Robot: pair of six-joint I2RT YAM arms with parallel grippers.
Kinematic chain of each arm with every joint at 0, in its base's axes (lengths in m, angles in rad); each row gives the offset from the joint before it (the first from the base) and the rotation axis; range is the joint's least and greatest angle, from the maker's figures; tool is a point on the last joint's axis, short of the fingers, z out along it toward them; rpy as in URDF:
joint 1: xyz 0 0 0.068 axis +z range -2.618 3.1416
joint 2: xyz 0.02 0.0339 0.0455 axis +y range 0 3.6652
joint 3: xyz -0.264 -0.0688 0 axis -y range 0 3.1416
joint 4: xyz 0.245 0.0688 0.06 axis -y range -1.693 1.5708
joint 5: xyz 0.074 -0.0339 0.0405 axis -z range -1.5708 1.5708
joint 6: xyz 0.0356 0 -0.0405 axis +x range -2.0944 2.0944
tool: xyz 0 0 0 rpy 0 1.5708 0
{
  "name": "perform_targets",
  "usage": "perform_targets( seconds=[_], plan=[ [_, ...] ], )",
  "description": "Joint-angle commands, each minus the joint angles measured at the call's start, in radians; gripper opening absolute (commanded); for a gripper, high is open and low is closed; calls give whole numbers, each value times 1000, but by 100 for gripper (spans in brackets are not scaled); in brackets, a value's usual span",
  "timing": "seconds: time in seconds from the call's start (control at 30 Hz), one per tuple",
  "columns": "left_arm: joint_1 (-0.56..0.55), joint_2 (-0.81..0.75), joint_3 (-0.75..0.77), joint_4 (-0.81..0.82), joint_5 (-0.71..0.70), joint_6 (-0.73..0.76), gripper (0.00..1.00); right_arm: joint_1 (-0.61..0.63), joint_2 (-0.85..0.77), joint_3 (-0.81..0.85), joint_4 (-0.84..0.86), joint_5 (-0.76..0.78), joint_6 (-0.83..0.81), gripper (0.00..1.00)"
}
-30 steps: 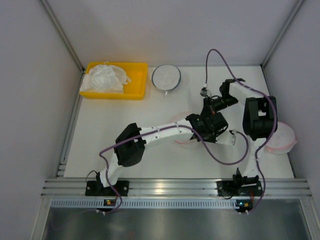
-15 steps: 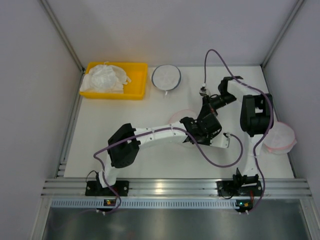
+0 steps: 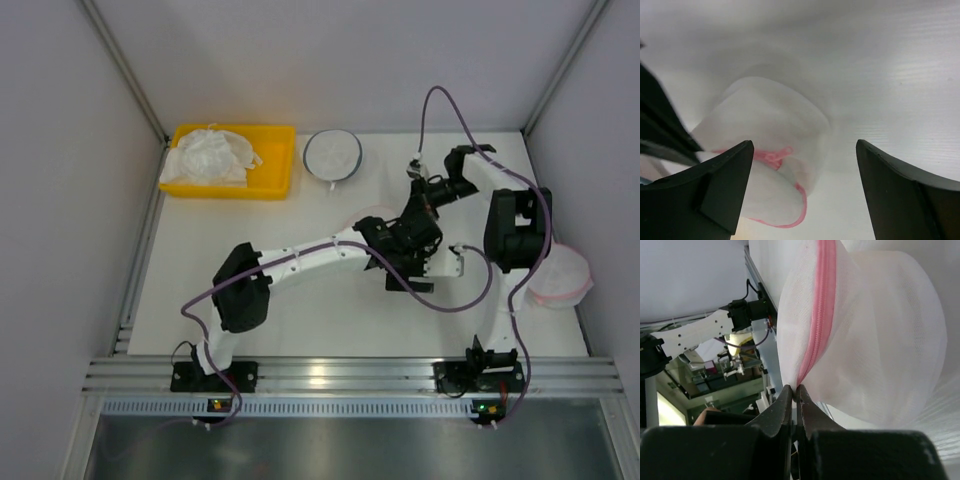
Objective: Place the bra in the laundry bag and zip it closed
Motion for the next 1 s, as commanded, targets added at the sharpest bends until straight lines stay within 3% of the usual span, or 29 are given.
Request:
perform_targets(
  seconds=[0.0, 0.03, 0.17, 0.37, 0.5, 0.6, 0.7, 0.77, 0.97],
  plan=[
    [72, -74, 122, 9, 74, -53, 91, -35, -13, 19, 138, -18, 77, 0],
    [103, -87, 136, 11, 108, -78, 98, -46, -14, 19, 164, -16, 100, 0],
    [195, -134, 202, 12, 174, -158, 98, -127, -25, 16, 349, -1, 279, 0],
    [348, -156, 247, 11, 154, -298, 98, -236, -34, -45, 779, 27, 597, 0],
    [486, -174, 236, 20, 167, -433, 98, -244, 76, 9, 922, 56, 667, 0],
    [589, -197, 216, 25, 85, -552, 98, -248, 136, 18, 1148, 68, 825, 0],
    [724, -225, 193, 24, 175, -631, 98, -245, 214, 38, 1380, 68, 1004, 0],
    [798, -242, 179, 12, 183, -642, 98, -239, 265, 96, 1470, 56, 1092, 0],
    [847, -269, 139, -38, 128, -591, 98, -193, 392, 219, 1569, 58, 1180, 0]
  ],
)
